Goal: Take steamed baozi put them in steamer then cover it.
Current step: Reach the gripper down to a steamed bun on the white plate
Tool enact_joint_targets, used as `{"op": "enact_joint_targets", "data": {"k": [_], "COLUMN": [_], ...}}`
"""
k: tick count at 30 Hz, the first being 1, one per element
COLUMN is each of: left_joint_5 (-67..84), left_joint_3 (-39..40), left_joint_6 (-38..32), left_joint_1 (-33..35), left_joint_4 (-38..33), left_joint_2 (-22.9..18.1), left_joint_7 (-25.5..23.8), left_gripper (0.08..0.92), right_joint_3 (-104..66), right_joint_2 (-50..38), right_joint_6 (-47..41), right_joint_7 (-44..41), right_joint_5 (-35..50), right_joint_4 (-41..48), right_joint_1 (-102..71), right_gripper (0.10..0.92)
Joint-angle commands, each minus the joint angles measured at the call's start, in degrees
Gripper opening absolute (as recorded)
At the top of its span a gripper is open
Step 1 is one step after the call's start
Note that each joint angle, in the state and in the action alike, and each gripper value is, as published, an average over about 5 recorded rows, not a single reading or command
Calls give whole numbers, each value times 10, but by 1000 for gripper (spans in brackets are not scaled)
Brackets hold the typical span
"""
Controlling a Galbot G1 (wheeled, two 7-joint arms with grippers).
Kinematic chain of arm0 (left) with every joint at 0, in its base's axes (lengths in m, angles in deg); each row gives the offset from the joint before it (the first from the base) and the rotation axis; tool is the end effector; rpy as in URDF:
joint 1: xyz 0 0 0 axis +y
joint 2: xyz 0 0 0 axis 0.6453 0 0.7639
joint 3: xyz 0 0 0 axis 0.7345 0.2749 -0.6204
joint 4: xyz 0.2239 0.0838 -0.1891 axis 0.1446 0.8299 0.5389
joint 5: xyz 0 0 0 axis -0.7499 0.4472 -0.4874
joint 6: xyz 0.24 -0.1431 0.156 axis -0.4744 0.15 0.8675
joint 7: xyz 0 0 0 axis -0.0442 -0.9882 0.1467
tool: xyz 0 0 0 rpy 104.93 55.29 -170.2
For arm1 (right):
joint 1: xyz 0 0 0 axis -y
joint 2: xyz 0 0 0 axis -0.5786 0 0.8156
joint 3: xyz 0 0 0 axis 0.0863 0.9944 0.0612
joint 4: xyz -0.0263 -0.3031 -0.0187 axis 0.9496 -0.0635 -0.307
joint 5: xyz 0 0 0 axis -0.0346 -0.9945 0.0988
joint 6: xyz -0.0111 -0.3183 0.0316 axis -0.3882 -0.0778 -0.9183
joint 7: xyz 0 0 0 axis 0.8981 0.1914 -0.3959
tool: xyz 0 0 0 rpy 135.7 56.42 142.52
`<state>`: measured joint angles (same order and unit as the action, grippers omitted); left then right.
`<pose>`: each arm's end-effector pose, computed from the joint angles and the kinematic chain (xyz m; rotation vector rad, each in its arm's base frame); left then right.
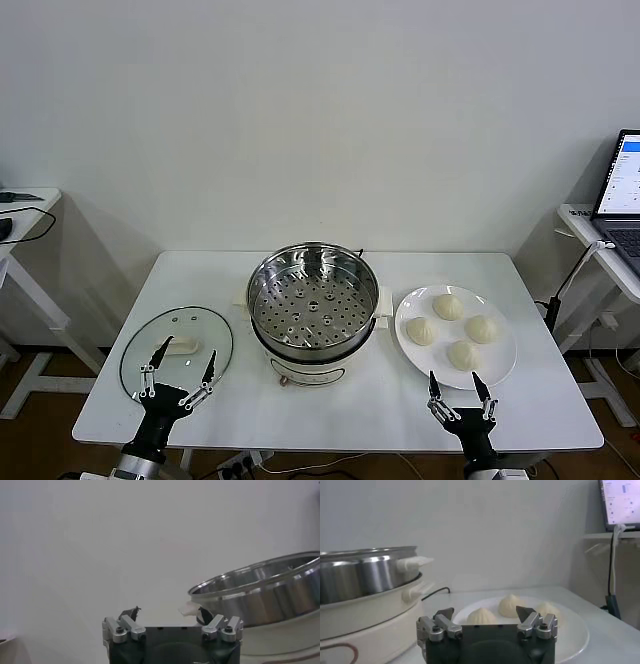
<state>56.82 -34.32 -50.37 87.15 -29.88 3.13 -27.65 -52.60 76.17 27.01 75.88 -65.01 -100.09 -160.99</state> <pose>0.1343 0.0788 -0.3097 0.2657 2.9581 0.4861 0.1365 -0.0645 -0.3266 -0.1074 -3.0407 -0.0758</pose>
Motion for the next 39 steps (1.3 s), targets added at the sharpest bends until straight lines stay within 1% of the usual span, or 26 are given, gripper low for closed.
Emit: {"op": "enact_joint_targets", "data": {"k": [1,4,7,10,13,15,20,22,23,26,29,33,36,39], "left_joint_5": [-2,-7,-13,-14,-15,-18,-30,-29,-30,-32,-34,-42,-49,-52], "left_joint_3": [2,4,7,6,3,1,-9,-11,-13,-17,-24,-31,-33,-33], "left_joint_6": [-1,-2,-5,-11,-14,-14,-13,-13,-12,-9,-9,-11,-12,-14], "left_joint_1": [2,6,9,14,19,21,27,28,29,29,30,33,36,44], "left_joint_4": [-3,-8,-13,-15,-16,-16,-20,-21,-21,-21,-22,-22,-23,-27], "left_joint_2": [-1,-1,-2,-3,-5,-6,-11,-12,-13,-16,-19,-23,-30,-34], "left_joint_7": [1,2,2,0,-1,0,0,1,2,7,11,17,22,23], "left_gripper": [823,823,823,823,823,823,823,823,823,823,823,823,823,823], "right_joint_3": [-6,-21,-27,-4,41,75,177,227,252,320,385,436,437,446], "right_joint_2": [-5,-33,-74,-120,-159,-178,-216,-227,-232,-246,-253,-233,-207,-188], "right_joint_6": [-32,-77,-136,-167,-165,-158,-124,-126,-133,-156,-158,-116,-89,-76], "right_joint_7": [20,32,47,49,25,-15,-183,-243,-275,-414,-554,-737,-829,-874], "right_joint_5": [11,49,99,151,187,202,205,195,187,142,65,-71,-183,-256], "right_joint_4": [-8,-5,21,88,175,233,400,455,480,549,617,706,745,756], "right_joint_1": [20,82,174,279,386,446,595,652,680,761,837,920,949,967], "right_gripper": [823,823,823,823,823,823,823,823,823,823,823,823,823,823]}}
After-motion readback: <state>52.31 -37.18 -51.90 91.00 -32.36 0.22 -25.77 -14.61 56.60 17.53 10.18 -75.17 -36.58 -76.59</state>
